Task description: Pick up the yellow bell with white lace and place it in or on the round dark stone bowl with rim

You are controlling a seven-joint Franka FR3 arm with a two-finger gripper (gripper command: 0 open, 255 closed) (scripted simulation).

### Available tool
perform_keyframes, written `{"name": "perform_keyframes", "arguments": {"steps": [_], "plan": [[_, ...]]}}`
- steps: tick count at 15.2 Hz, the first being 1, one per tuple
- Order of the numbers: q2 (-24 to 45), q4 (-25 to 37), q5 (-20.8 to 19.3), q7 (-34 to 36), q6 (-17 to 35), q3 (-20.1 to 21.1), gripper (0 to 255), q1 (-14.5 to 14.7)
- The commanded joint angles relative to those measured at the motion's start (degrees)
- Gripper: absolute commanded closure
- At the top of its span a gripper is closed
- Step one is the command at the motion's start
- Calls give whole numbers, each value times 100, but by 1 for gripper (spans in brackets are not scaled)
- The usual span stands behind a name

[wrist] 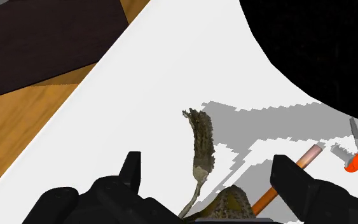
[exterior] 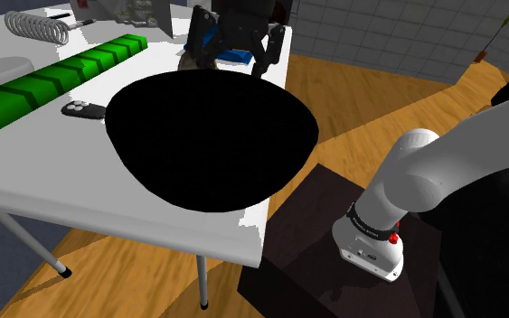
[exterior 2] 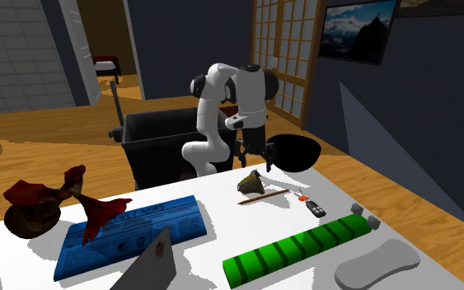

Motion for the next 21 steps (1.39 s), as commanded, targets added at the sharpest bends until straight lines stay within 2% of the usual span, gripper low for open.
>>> {"name": "perform_keyframes", "arguments": {"steps": [1,8,9,18,21], "plan": [[-1,-112,12,-6,115,23,0,4],[-1,-112,12,-6,114,23,0,4],[-1,-112,12,-6,114,23,255,4],[-1,-112,12,-6,115,23,255,4],[59,164,-24,27,-102,0,255,-15]]}}
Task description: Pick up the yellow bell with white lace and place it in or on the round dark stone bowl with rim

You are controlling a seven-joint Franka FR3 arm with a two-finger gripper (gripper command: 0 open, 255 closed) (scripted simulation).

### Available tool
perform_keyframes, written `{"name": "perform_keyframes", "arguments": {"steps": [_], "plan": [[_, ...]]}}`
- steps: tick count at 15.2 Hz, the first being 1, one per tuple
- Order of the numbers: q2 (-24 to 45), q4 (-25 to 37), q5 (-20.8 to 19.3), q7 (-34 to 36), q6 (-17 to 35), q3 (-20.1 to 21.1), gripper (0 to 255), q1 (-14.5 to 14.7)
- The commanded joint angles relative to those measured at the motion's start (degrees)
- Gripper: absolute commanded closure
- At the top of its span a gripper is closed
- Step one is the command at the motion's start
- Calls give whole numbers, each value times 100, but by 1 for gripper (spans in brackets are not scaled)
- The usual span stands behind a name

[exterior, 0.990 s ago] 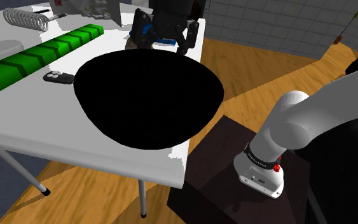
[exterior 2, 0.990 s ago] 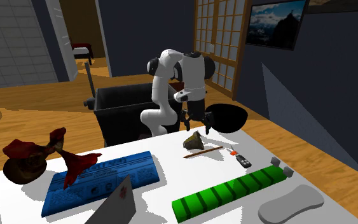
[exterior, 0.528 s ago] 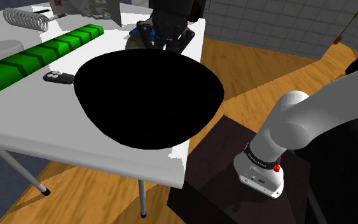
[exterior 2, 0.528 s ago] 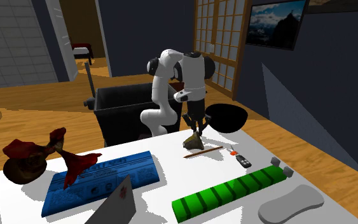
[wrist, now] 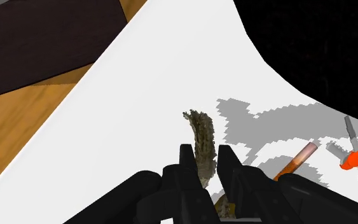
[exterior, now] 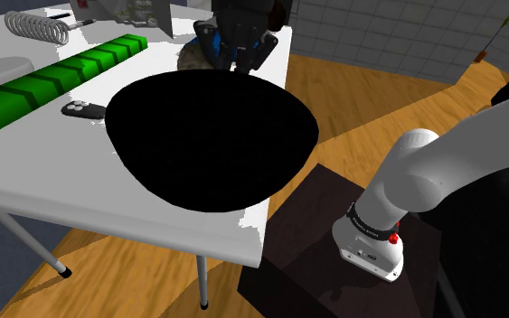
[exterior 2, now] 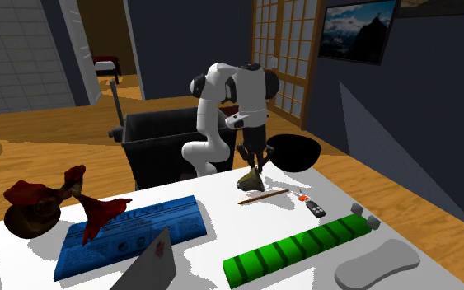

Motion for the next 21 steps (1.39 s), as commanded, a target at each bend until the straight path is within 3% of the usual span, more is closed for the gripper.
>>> {"name": "perform_keyframes", "arguments": {"steps": [1,21], "plan": [[34,165,-22,16,-133,-17,255,-12],[769,2377,-277,333,-1617,-29,255,-147]]}}
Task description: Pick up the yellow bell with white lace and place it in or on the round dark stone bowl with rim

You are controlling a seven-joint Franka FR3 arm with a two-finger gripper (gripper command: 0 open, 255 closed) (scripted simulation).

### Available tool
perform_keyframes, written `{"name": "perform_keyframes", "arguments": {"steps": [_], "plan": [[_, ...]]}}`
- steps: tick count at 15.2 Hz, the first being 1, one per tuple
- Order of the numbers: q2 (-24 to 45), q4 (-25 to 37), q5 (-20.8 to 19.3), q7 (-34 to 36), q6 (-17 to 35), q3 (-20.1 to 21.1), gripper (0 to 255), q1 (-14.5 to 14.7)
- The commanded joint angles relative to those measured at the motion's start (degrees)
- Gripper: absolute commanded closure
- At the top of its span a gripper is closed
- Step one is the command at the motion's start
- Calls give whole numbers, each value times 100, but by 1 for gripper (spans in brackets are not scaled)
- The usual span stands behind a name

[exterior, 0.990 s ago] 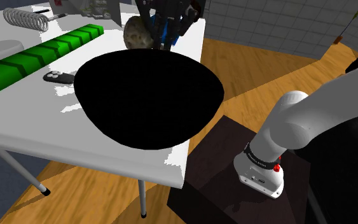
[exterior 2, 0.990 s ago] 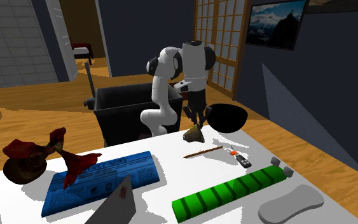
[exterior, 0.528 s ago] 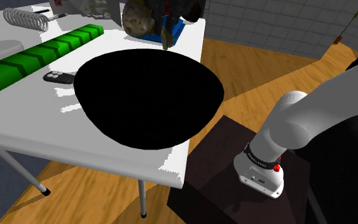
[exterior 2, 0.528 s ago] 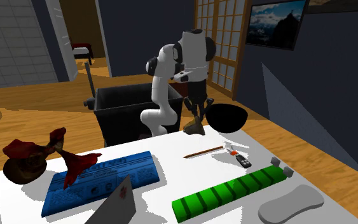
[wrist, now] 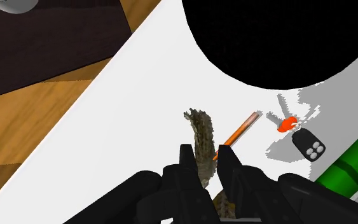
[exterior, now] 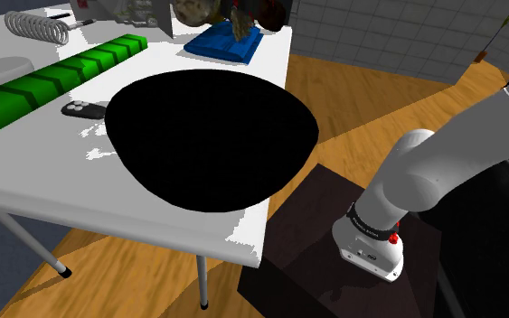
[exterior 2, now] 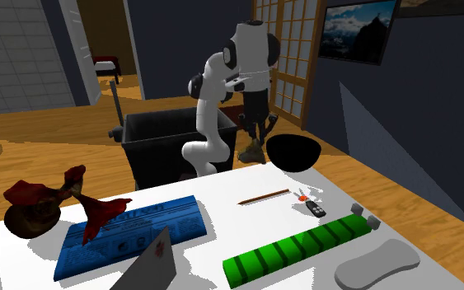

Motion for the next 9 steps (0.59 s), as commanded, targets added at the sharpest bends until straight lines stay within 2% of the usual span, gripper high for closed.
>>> {"name": "perform_keyframes", "arguments": {"steps": [1,9], "plan": [[114,261,-33,45,-150,18,255,-14],[585,1342,-171,242,-769,118,255,-52]]}}
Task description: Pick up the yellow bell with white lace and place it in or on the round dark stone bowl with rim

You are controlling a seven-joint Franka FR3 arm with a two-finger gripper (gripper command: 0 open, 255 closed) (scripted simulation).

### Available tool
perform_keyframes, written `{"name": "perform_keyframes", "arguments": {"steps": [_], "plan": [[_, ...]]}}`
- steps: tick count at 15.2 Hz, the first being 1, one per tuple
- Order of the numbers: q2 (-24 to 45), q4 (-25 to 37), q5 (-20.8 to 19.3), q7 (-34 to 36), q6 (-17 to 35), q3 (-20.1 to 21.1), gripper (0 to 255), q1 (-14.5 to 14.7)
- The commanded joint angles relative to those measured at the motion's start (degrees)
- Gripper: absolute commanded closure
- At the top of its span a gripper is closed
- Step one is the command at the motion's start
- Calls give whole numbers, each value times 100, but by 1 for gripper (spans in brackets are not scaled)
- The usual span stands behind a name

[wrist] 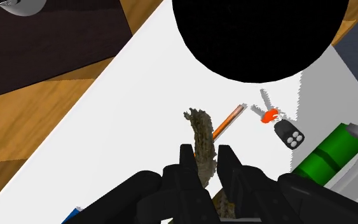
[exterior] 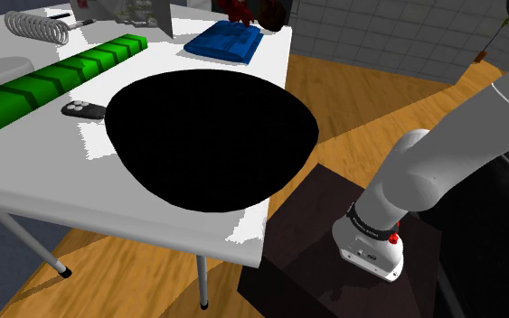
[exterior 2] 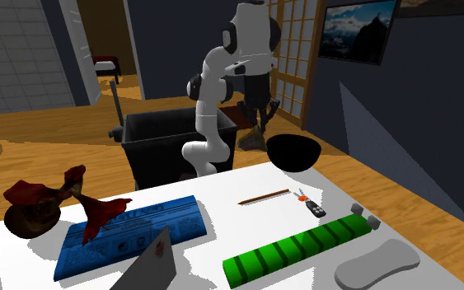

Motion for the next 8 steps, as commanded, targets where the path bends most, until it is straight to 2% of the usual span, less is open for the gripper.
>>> {"name": "perform_keyframes", "arguments": {"steps": [1,8], "plan": [[13,122,12,150,-87,93,255,34],[-66,372,147,1186,-230,806,255,279]]}}
